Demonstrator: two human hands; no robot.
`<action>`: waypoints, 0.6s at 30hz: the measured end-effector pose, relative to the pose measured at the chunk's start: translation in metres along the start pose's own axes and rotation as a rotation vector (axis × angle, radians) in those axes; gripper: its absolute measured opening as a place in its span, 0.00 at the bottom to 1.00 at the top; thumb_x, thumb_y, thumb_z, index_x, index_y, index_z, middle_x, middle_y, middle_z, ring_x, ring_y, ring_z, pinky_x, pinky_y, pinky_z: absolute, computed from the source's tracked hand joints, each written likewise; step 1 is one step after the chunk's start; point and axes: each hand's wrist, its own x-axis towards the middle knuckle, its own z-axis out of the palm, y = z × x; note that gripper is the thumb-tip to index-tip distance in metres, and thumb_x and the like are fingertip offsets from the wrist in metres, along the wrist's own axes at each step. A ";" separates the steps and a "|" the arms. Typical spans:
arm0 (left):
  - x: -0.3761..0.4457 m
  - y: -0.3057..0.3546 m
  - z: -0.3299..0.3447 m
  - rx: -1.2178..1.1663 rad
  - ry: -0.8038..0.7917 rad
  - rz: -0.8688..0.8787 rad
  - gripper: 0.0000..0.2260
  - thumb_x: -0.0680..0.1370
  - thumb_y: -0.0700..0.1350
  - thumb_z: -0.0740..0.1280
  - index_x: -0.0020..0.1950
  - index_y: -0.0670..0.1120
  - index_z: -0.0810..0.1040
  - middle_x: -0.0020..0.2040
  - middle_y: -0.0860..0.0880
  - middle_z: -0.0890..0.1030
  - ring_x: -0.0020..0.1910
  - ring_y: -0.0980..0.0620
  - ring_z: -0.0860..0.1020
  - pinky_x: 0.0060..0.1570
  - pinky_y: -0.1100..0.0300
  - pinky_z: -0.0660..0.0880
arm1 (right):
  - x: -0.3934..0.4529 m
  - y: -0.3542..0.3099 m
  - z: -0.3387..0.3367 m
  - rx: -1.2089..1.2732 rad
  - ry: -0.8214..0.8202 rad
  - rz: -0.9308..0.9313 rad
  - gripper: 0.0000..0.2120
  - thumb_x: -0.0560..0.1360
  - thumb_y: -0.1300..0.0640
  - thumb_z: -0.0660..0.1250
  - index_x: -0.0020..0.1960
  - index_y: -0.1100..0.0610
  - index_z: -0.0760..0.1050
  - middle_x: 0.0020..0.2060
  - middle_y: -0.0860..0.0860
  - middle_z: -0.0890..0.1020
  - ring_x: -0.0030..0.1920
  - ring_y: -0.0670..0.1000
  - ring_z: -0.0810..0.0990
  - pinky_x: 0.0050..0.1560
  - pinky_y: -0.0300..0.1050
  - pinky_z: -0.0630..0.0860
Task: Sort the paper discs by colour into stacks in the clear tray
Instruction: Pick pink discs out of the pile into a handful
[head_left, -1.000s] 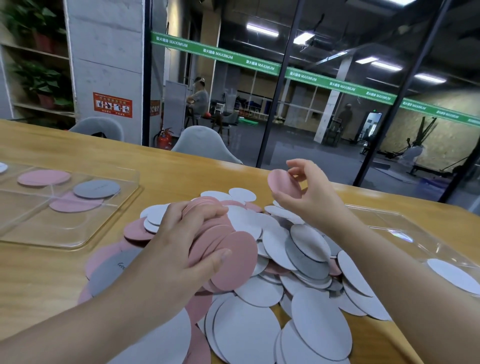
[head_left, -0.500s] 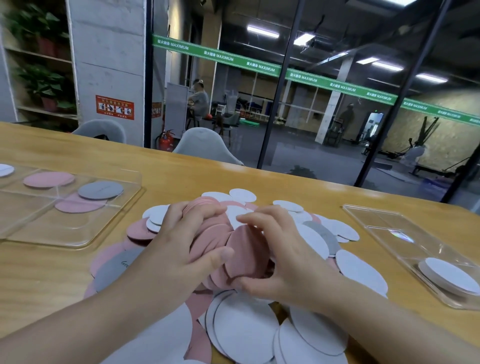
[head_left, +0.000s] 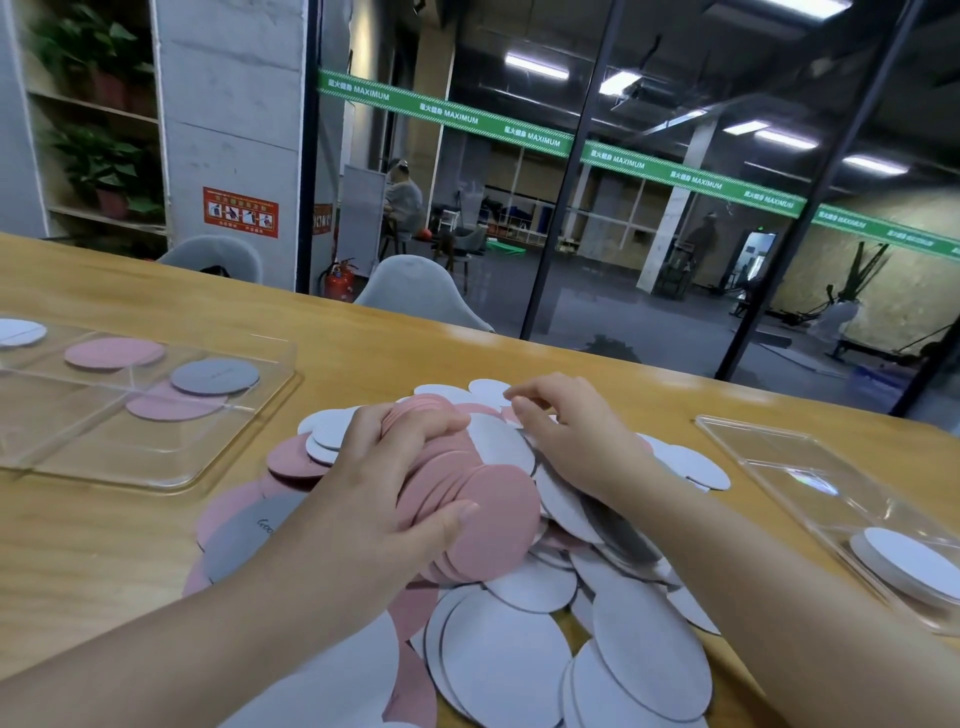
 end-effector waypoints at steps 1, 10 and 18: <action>0.000 -0.001 0.000 0.002 0.000 0.003 0.19 0.73 0.53 0.69 0.56 0.71 0.66 0.59 0.72 0.59 0.58 0.79 0.60 0.50 0.81 0.61 | 0.008 0.000 0.002 0.013 -0.027 0.064 0.14 0.81 0.55 0.56 0.59 0.55 0.78 0.55 0.48 0.80 0.56 0.49 0.73 0.54 0.41 0.67; 0.001 0.000 -0.001 0.017 0.000 0.023 0.22 0.68 0.60 0.66 0.55 0.78 0.61 0.58 0.73 0.60 0.61 0.76 0.60 0.51 0.79 0.63 | 0.034 -0.003 0.002 0.142 -0.235 0.275 0.10 0.76 0.48 0.66 0.48 0.51 0.83 0.43 0.46 0.84 0.44 0.48 0.81 0.46 0.41 0.76; 0.002 -0.001 -0.001 0.028 0.005 0.017 0.23 0.67 0.61 0.66 0.57 0.76 0.61 0.58 0.73 0.60 0.60 0.76 0.60 0.49 0.79 0.63 | 0.033 0.001 0.003 0.154 -0.275 0.248 0.11 0.75 0.44 0.66 0.50 0.48 0.82 0.45 0.43 0.83 0.46 0.46 0.81 0.44 0.37 0.75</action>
